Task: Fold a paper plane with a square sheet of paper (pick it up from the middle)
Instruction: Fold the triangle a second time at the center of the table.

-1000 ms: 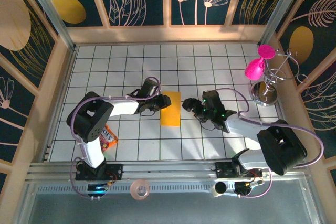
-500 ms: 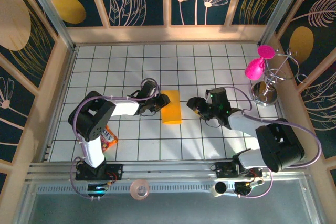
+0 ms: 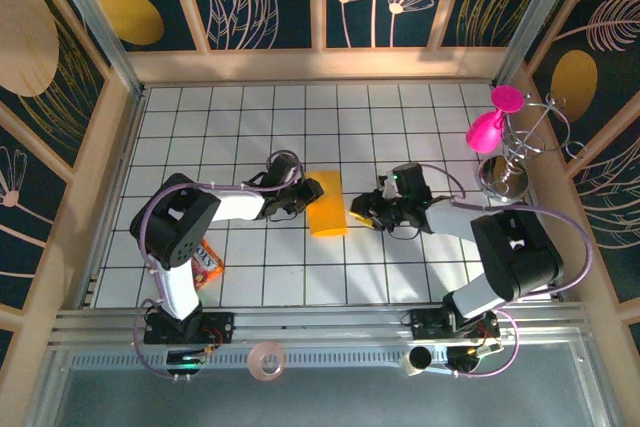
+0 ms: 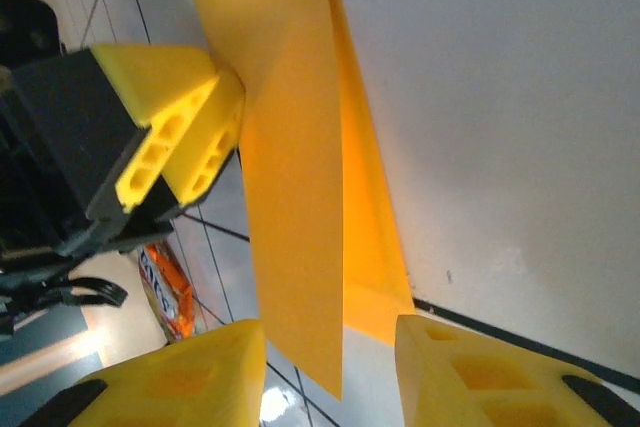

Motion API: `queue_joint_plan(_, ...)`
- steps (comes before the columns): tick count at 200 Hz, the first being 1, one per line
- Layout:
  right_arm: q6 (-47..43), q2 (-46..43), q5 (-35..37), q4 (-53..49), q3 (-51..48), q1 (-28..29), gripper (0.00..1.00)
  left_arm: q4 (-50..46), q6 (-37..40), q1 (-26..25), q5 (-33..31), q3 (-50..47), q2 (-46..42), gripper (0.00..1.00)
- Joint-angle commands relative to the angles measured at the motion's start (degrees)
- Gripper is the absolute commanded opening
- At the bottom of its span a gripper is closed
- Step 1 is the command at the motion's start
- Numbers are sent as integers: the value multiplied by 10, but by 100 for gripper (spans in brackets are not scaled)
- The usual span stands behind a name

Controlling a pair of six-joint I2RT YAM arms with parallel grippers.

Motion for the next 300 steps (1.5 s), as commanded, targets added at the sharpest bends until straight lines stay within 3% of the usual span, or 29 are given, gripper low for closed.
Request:
queue_joint_plan(1, 3, 7, -29, 0, 9, 20, 37, -12, -19, 2, -1, -17, 6, 33)
queue_joint_plan(144, 48, 27, -46, 66, -17, 40, 21, 18, -5, 2, 10, -29, -14, 33)
queue_joint_plan(208, 44, 14, -10, 28, -6, 41, 0, 2, 35, 2, -3, -7, -55, 35)
queue_joint_plan(239, 26, 8, 12, -13, 3, 38, 0, -26, 79, 4, -45, 23, -68, 39)
queue_joint_plan(300, 3, 5, 30, -46, 18, 39, 0, -33, 100, 9, -31, 64, 4, 36)
